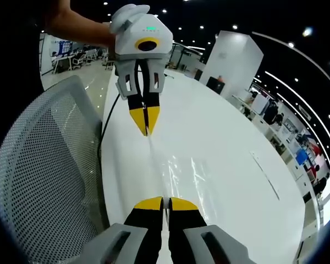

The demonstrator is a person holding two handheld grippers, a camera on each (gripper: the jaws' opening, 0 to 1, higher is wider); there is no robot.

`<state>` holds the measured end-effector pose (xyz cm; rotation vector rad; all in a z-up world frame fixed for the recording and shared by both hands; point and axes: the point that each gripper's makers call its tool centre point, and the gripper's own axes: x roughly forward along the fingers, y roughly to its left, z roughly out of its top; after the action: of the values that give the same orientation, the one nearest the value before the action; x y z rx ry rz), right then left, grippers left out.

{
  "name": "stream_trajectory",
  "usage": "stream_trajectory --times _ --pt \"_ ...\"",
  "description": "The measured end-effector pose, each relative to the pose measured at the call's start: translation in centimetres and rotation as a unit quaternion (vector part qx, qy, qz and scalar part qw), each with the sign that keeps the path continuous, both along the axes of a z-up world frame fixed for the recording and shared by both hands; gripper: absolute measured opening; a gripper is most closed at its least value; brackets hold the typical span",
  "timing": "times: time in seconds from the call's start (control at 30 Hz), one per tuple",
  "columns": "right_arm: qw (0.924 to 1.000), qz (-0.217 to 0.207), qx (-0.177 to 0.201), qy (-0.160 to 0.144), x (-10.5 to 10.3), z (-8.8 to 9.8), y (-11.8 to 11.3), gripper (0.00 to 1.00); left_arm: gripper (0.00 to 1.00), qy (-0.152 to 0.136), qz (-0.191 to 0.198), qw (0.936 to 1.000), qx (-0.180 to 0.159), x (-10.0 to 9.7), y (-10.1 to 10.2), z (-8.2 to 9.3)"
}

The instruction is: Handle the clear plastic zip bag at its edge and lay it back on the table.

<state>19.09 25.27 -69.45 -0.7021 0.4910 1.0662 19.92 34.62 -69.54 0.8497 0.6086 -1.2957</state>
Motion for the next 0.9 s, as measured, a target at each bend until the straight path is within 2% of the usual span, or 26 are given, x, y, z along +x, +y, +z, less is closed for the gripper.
stream_trajectory --times 0.9 --pt "1.0 0.005 -0.001 0.003 -0.41 0.06 -0.49 0.0 0.0 -0.002 0.003 1.0 -0.003 -0.28 0.0 0.26"
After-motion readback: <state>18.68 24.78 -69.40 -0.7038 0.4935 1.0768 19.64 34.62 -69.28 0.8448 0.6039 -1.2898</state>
